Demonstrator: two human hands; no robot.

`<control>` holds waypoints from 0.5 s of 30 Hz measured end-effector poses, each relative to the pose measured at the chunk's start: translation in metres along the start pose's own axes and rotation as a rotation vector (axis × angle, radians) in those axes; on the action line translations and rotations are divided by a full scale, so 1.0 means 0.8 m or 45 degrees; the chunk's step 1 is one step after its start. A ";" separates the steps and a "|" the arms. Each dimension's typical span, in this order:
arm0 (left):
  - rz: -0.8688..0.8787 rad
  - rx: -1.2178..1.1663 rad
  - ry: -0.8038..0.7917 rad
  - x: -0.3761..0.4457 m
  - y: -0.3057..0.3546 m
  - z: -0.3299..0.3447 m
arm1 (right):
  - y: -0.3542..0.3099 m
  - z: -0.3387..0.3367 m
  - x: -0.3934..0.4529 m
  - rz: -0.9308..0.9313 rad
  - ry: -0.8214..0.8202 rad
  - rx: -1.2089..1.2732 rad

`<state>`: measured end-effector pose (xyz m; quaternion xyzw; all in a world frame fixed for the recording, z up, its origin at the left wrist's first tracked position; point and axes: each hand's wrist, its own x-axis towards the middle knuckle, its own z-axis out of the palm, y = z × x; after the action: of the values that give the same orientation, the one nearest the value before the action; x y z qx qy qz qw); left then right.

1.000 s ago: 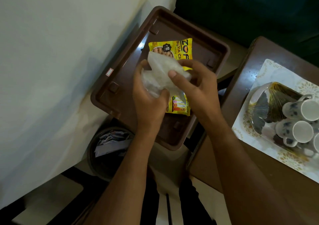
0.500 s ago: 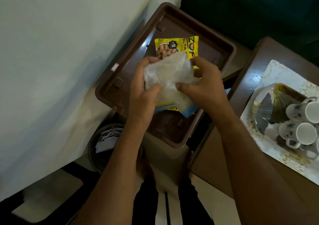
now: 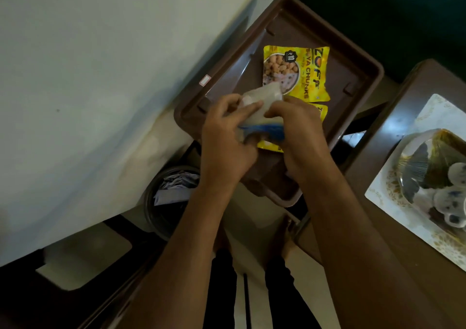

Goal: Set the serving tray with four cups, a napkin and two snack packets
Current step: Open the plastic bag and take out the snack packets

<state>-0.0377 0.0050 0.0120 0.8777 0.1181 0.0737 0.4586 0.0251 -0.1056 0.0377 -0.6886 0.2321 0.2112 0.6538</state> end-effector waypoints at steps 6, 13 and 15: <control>-0.332 -0.297 0.394 -0.009 -0.035 -0.050 | 0.000 0.016 -0.027 -0.148 -0.565 -0.255; -0.365 -0.314 0.478 -0.041 -0.072 -0.085 | 0.031 0.069 -0.047 -0.646 -0.583 -0.733; -0.483 -0.307 0.581 -0.053 -0.077 -0.090 | 0.050 0.087 -0.054 -0.795 -0.486 -0.771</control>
<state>-0.1039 0.0846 0.0013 0.7401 0.3701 0.1954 0.5263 -0.0326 -0.0357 0.0272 -0.8339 -0.1824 0.1855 0.4867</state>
